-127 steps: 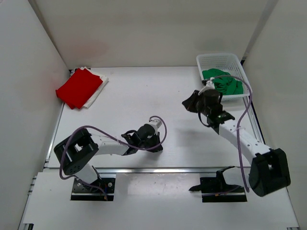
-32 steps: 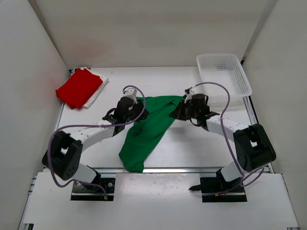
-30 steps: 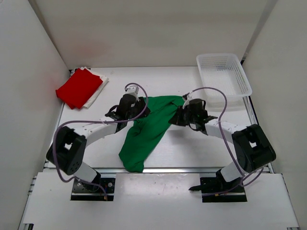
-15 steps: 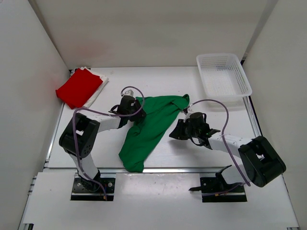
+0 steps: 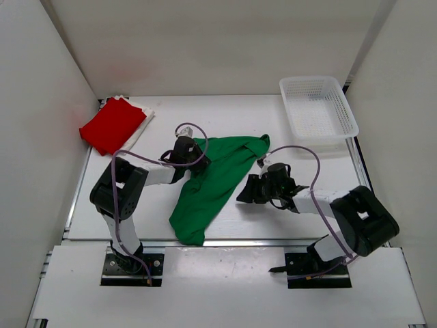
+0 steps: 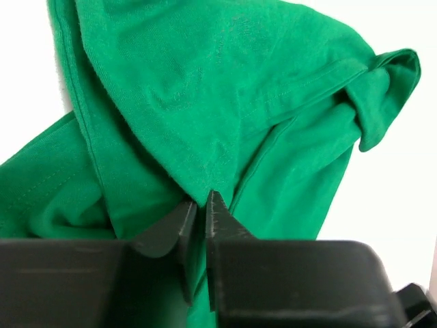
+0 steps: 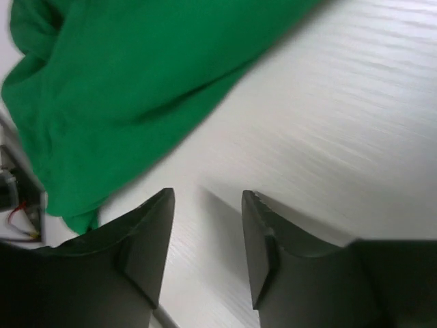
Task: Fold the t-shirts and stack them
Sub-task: Flatten out the tshirt
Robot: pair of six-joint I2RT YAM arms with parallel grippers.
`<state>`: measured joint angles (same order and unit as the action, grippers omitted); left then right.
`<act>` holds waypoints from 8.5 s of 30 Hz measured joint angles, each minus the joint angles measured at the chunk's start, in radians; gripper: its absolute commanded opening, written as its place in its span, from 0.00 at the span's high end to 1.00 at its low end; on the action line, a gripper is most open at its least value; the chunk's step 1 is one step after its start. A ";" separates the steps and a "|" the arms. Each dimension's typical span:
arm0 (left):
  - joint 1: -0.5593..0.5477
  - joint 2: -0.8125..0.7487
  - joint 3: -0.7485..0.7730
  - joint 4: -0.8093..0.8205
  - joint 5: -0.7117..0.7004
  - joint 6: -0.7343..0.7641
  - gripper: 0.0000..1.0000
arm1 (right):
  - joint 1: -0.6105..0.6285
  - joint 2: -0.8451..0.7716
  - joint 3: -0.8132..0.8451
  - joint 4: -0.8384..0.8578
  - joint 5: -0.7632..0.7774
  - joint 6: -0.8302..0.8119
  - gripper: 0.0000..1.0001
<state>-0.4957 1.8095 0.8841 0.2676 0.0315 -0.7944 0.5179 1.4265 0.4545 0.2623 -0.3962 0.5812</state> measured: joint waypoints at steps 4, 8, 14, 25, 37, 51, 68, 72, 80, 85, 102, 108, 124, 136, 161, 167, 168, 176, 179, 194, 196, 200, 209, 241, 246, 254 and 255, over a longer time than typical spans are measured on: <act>0.003 -0.003 0.008 0.003 -0.003 0.001 0.98 | 0.028 0.115 0.068 0.064 -0.051 0.015 0.55; 0.003 -0.048 0.009 -0.001 -0.009 0.005 1.00 | 0.051 0.262 0.168 0.140 -0.111 0.045 0.78; 0.007 -0.228 0.009 -0.014 -0.021 0.011 1.00 | 0.050 0.337 0.231 0.140 -0.122 0.076 1.00; 0.090 -0.543 -0.024 -0.045 0.007 0.004 1.00 | 0.017 -0.208 0.108 0.028 0.002 0.015 0.86; 0.110 -0.524 -0.124 -0.035 0.045 -0.059 0.73 | 0.211 0.205 0.187 0.062 -0.027 -0.009 0.42; 0.260 -0.512 -0.259 -0.012 0.046 -0.064 0.54 | 0.186 0.537 0.528 0.161 0.035 0.002 0.92; 0.389 -0.536 -0.412 -0.020 -0.011 -0.061 0.45 | -0.016 0.185 0.305 0.065 0.011 -0.021 1.00; 0.401 -0.454 -0.440 -0.005 -0.005 -0.076 0.43 | -0.024 0.182 0.267 0.051 -0.007 -0.025 1.00; 0.372 -0.201 -0.287 0.040 -0.010 -0.083 0.51 | -0.027 0.182 0.254 0.040 -0.021 -0.035 1.00; 0.349 -0.090 -0.180 0.035 -0.029 -0.063 0.79 | -0.028 0.166 0.237 0.035 -0.025 -0.035 1.00; 0.338 -0.209 -0.129 -0.038 -0.051 -0.030 1.00 | -0.057 0.016 0.234 0.005 -0.031 -0.034 1.00; 0.337 -0.168 -0.081 -0.090 -0.098 0.023 1.00 | -0.083 0.006 0.227 0.001 -0.030 -0.033 1.00; 0.353 -0.398 0.027 -0.119 -0.049 0.051 0.65 | -0.106 -0.074 0.428 -0.153 -0.025 -0.065 1.00; 0.192 0.032 0.181 -0.328 -0.079 0.179 0.44 | -0.141 -0.058 0.337 -0.158 -0.043 -0.061 1.00; 0.277 -0.185 0.217 -0.381 0.012 0.123 1.00 | -0.158 0.002 0.470 -0.178 -0.075 -0.036 1.00; 0.496 -0.403 0.415 -0.362 0.153 0.021 1.00 | -0.133 0.129 0.861 -0.296 -0.062 -0.082 1.00; 0.545 -0.443 0.435 -0.353 0.184 -0.004 1.00 | -0.132 0.158 0.945 -0.324 -0.064 -0.090 1.00; 0.686 -0.687 0.538 -0.339 0.302 -0.131 1.00 | -0.237 0.298 1.244 -0.405 -0.061 -0.131 0.53; 0.554 -0.769 0.485 -0.301 0.308 -0.151 1.00 | -0.273 0.249 1.068 -0.373 -0.034 -0.130 0.58; 0.200 -0.738 0.123 -0.206 0.229 -0.147 1.00 | 0.265 0.083 0.558 -0.319 0.065 -0.234 0.45; 0.124 -0.743 0.074 -0.187 0.202 -0.135 1.00 | 0.295 0.039 0.549 -0.303 0.078 -0.257 0.45; 0.058 -0.771 -0.044 -0.169 0.158 -0.117 1.00 | 0.279 -0.097 0.401 -0.230 0.096 -0.263 0.45; 0.359 -0.832 0.021 -0.200 0.240 -0.119 1.00 | -0.060 0.266 0.496 -0.105 0.055 -0.164 0.40; 0.609 -0.724 0.100 -0.183 0.302 -0.080 1.00 | -0.011 0.059 0.894 -0.367 0.151 -0.172 1.00; 0.653 -0.718 0.204 -0.189 0.306 -0.101 1.00 | 0.065 -0.100 1.110 -0.544 0.237 -0.272 1.00; 0.659 -0.745 0.315 -0.204 0.287 -0.069 1.00 | 0.049 -0.180 1.237 -0.728 0.239 -0.325 1.00; 0.659 -0.747 0.314 -0.208 0.280 -0.062 1.00 | -0.008 -0.193 1.209 -0.726 0.219 -0.319 1.00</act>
<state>0.1631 1.0622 1.1984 0.0597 0.3115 -0.8562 0.5098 1.2339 1.6634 -0.4637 -0.1768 0.2626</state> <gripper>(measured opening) 0.027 0.009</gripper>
